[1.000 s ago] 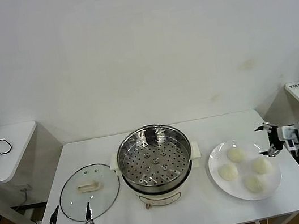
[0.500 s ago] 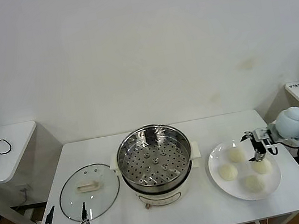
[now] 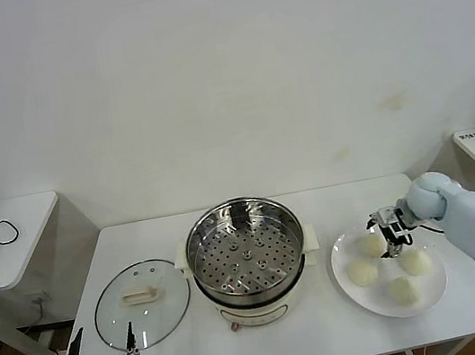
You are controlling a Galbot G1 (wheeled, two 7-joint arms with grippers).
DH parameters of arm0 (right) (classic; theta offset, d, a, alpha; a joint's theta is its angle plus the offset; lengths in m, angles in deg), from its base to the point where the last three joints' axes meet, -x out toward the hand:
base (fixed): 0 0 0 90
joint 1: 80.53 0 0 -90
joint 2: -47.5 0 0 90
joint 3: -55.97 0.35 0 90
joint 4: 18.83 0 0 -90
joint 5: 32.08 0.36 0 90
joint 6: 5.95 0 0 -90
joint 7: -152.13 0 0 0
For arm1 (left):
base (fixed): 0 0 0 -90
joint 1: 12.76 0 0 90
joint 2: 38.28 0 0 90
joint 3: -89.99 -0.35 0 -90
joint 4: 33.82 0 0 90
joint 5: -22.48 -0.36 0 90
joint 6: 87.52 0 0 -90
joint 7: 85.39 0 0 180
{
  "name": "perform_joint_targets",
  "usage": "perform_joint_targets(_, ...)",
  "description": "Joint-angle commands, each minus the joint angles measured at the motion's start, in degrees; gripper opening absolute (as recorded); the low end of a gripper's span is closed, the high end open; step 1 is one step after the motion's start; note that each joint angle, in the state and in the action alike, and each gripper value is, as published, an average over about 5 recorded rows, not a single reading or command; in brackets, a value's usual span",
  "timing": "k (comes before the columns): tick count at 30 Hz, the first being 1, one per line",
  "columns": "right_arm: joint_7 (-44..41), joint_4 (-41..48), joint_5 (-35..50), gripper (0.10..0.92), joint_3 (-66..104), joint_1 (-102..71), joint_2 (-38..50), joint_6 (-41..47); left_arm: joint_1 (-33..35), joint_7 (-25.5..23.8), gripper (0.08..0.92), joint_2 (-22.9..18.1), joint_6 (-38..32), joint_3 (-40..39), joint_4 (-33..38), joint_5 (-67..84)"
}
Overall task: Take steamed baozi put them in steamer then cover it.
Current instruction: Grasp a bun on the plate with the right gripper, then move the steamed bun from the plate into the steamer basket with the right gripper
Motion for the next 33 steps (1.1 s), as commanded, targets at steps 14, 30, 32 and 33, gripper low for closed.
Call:
perform_joint_targets(14,-1.3,-1.1,1.9,0.623,-4.3,3.8,1.3,1.3,0.1,0.0,0.823,0.0,0.0,0.3,0.2,0.0)
perform_joint_targets(30,-2.2,-17.0,22.5,0.62,-20.8,32.1,12.3,5.0,-0.9,-0.2,0.823,1.4,0.1,-0.7,0.0,0.3)
perform_joint_targets(32,-1.9,-17.3,25.0,0.621,-24.2,37.1,10.7,5.0,-1.3,-0.3,0.823,1.8,0.2,-0.8,-0.1,0.5)
perform_joint_targets(33,-1.6,-17.4,26.2,0.622,-26.0,39.6,9.5,5.0,-1.4,-0.3,0.823,2.1,0.2,-0.9,-0.1,0.6)
